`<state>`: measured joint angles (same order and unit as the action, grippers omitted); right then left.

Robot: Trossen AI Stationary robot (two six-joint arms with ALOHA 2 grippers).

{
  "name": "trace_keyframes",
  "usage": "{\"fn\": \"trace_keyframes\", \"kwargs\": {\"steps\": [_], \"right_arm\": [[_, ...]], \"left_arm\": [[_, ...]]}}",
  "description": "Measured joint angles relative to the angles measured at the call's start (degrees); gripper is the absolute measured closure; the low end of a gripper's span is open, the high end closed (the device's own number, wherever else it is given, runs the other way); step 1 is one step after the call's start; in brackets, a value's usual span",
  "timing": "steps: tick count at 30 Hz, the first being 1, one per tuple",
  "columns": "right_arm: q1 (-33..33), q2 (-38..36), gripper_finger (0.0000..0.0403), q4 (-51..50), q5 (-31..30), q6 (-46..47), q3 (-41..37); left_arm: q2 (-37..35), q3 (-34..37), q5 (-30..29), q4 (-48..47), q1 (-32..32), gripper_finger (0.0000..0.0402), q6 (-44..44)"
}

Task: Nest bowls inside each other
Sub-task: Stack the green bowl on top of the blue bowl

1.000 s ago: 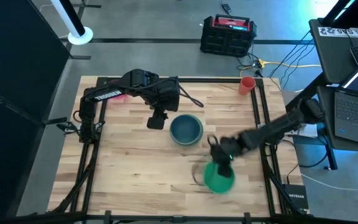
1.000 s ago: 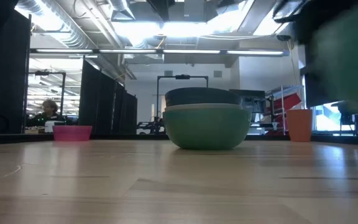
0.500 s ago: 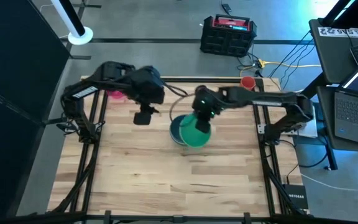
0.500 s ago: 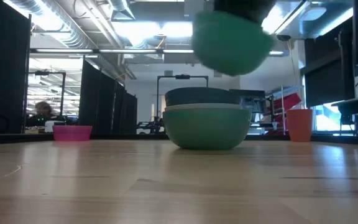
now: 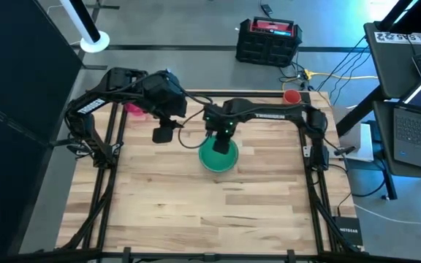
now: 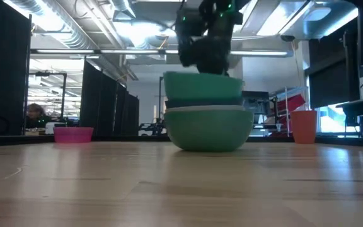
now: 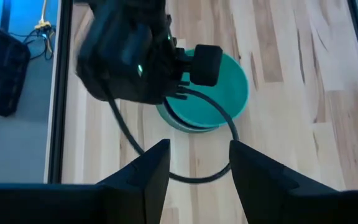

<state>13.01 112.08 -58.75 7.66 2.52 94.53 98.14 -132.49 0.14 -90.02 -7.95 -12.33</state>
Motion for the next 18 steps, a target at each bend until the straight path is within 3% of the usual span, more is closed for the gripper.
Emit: {"fn": "trace_keyframes", "kwargs": {"steps": [8,18], "right_arm": [[0.18,5.17,0.0384,-2.01,1.00,-1.61,2.46],[0.17,5.32,0.0238,-8.89,4.87,-2.08,9.12]], "left_arm": [[-0.06,0.00,0.00,0.00,0.01,0.0252,-0.01],[-0.06,0.00,0.00,0.00,-0.02,0.0252,-1.15]]}}
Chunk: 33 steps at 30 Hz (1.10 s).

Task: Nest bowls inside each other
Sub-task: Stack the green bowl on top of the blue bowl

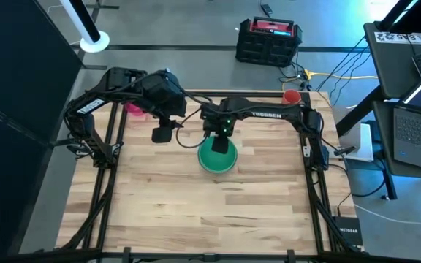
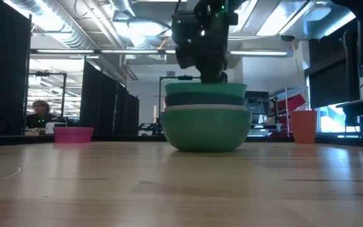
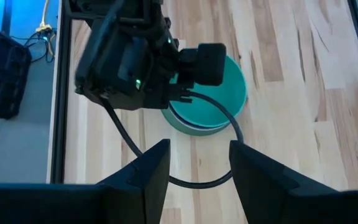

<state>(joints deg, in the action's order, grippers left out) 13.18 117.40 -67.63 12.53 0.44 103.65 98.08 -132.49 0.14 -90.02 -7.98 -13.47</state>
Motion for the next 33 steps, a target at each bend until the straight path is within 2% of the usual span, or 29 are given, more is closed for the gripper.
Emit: {"fn": "trace_keyframes", "kwargs": {"steps": [3,16,20,27,33], "right_arm": [[0.00,0.00,0.0207,-2.73,-0.02,-1.94,3.62],[1.99,-0.08,0.0179,1.44,-4.40,-4.51,1.86],[2.72,-0.08,0.0178,4.83,-5.53,-5.05,-2.36],[3.81,-0.09,0.0178,7.49,-5.19,-6.68,-4.51],[3.67,-2.88,0.0178,5.07,-5.58,-6.10,-1.46]], "left_arm": [[0.00,0.00,0.00,0.00,-0.01,0.0252,0.00],[0.00,0.00,0.00,0.00,-0.01,0.0252,0.77],[0.00,0.00,0.01,0.01,-0.01,0.0252,0.87],[0.00,0.00,0.02,0.00,-0.01,0.0252,0.87],[0.00,0.00,0.02,0.03,-0.01,0.0252,0.86]]}}
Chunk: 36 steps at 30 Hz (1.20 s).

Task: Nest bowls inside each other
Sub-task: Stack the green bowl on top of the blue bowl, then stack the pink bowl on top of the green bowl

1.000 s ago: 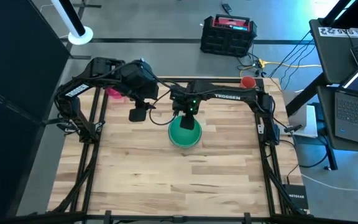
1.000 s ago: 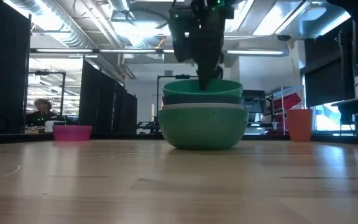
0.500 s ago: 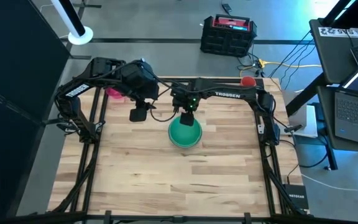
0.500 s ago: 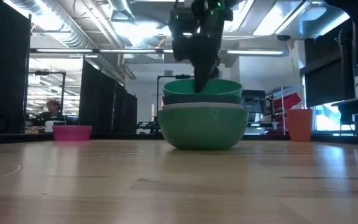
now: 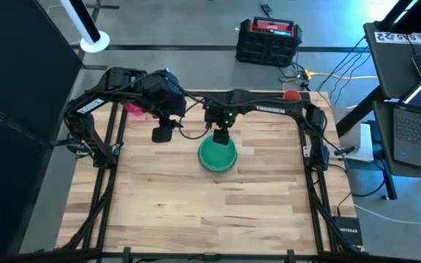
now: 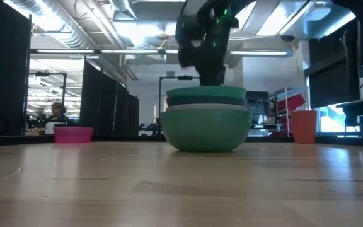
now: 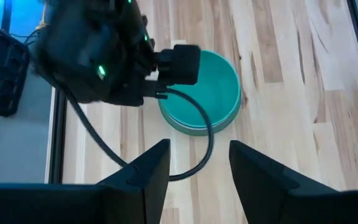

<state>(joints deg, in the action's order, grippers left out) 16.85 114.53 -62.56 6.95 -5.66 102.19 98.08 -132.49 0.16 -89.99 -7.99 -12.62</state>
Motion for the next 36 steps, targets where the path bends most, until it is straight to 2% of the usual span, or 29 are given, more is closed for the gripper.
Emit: {"fn": "trace_keyframes", "kwargs": {"steps": [13,17,20,24,29,36], "right_arm": [[-4.09,-26.87,0.0178,-1.42,-7.59,8.83,2.63],[-9.09,-39.60,0.0178,-0.54,-16.69,11.35,2.82],[-14.51,-48.68,0.0178,-0.80,-23.81,13.11,2.87],[-20.71,-58.09,0.0178,-3.82,-31.15,17.43,2.85],[-23.65,-66.07,0.0178,-12.71,-34.88,19.21,2.82],[-23.61,-69.71,0.0178,-15.99,-35.33,19.29,2.65]], "left_arm": [[-0.02,19.75,-6.67,2.87,-10.77,0.0252,9.03],[0.07,30.71,-7.45,6.12,-16.90,0.0252,11.40],[0.07,38.39,-7.42,8.71,-22.93,0.0252,16.26],[0.04,43.74,-7.44,12.76,-30.85,0.0252,23.68],[0.02,45.92,-7.46,18.69,-38.16,0.0252,30.53],[0.87,51.27,-8.06,22.38,-43.79,0.0261,30.51]]}}
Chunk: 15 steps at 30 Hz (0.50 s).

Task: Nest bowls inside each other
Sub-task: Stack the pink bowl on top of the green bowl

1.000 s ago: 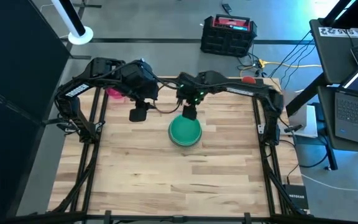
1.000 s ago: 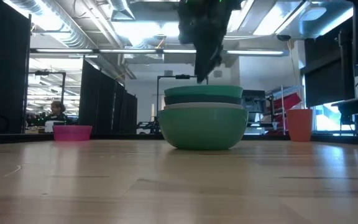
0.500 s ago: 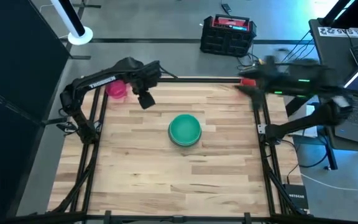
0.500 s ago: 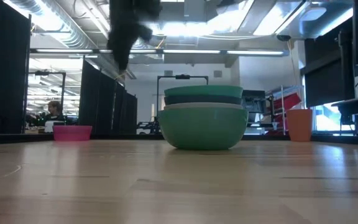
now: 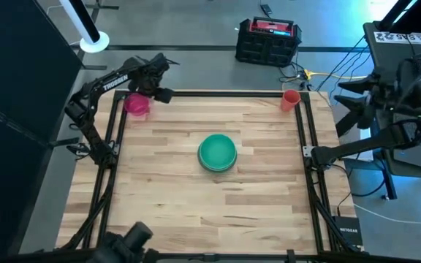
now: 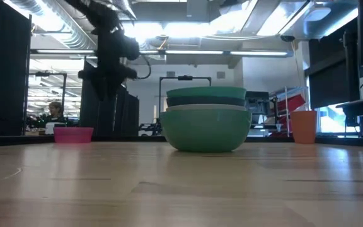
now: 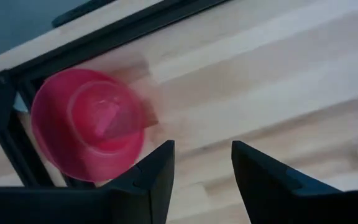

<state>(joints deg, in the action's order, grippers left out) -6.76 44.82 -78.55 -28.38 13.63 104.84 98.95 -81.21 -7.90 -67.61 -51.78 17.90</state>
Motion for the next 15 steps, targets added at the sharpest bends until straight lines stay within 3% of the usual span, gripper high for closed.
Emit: {"fn": "trace_keyframes", "kwargs": {"steps": [15], "right_arm": [[0.02,-3.21,0.0178,-2.41,-2.73,0.06,-2.60]], "left_arm": [[1.79,12.31,-0.66,9.22,-6.85,0.0275,-3.83]]}}
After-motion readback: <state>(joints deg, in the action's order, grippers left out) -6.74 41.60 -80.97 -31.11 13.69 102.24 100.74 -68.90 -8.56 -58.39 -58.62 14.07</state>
